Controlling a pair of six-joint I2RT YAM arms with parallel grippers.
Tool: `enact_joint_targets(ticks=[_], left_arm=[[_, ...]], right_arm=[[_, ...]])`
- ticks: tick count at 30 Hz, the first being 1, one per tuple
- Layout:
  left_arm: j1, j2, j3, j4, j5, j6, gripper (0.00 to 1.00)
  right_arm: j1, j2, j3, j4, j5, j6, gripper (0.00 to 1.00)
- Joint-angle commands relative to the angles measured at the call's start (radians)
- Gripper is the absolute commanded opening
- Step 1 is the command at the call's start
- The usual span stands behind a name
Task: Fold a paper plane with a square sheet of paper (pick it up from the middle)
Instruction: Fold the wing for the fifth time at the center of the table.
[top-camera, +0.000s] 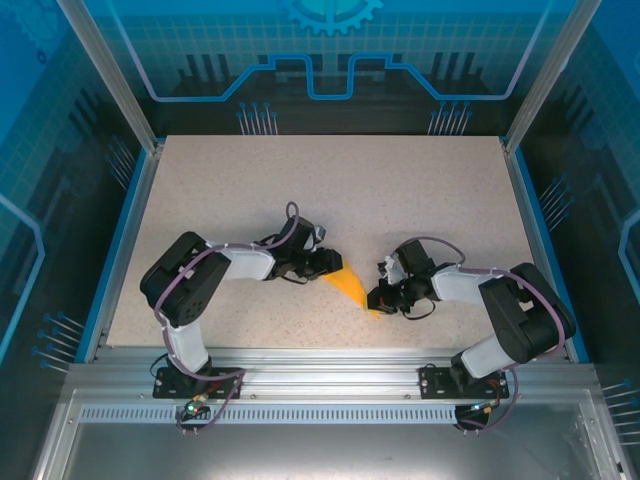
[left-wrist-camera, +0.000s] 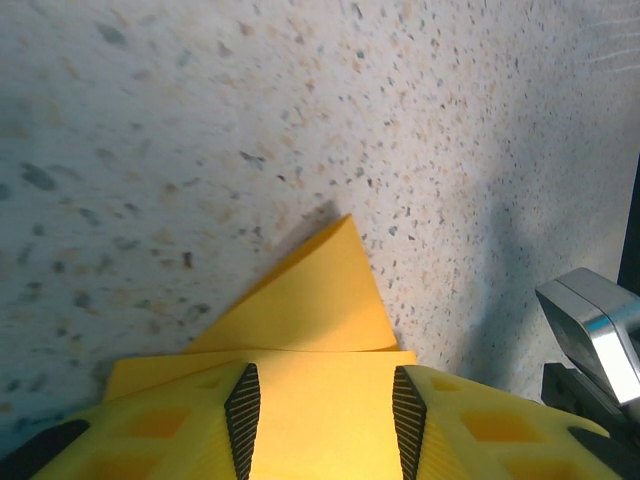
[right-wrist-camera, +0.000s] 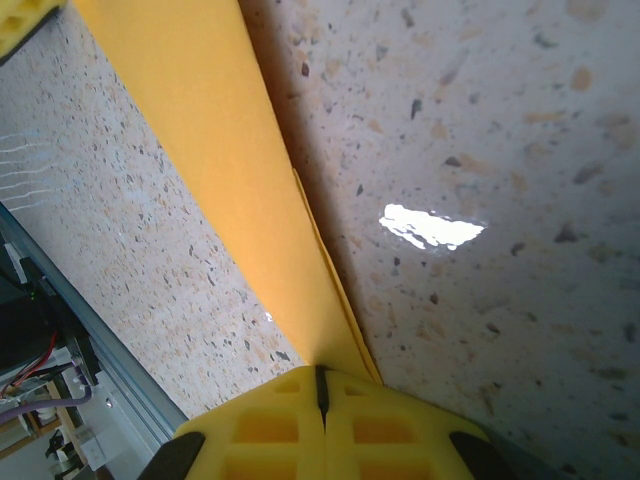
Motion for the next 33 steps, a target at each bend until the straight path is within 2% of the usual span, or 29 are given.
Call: enact_joint_targets(ticks=[1,10,13,15,18,20,26,33], left_arm=[[0.054,-0.009,-0.039,-0.129,-0.125,0.062,0.44],[0.096,-0.154,-0.032,-0.251,-0.194,0.089,0.46],[0.091,-0.231,-0.036,-0.256,-0.173,0.057,0.47],[0.072,-0.289,-0.049,-0.238,-0.155,0.024,0.48],[-0.016,-0.324,-0.031,-0.231,-0.148,-0.005,0.47],[-0.092,-0.304,0.004,-0.239,-0.161,-0.026,0.46],[-0.219,-0.133,0.065,-0.131,-0.133,-0.144,0.44],[-0.241,-0.003,0.074,-0.069,-0.145,-0.191,0.43]], right_arm=[[-0.016,0.039,-0.048,-0.094,0.125,-0.001,0.0],[-0.018,0.038,-0.051,-0.082,0.097,-0.013,0.01],[-0.016,0.032,-0.052,-0.075,0.086,-0.016,0.01],[-0.016,0.026,-0.054,-0.071,0.081,-0.021,0.01],[-0.016,0.018,-0.056,-0.058,0.07,-0.022,0.02],[-0.017,0.014,-0.054,-0.055,0.068,-0.021,0.02],[-0.017,-0.01,-0.066,-0.037,0.063,-0.017,0.03],[-0.017,-0.044,-0.071,-0.029,0.042,-0.016,0.04]])
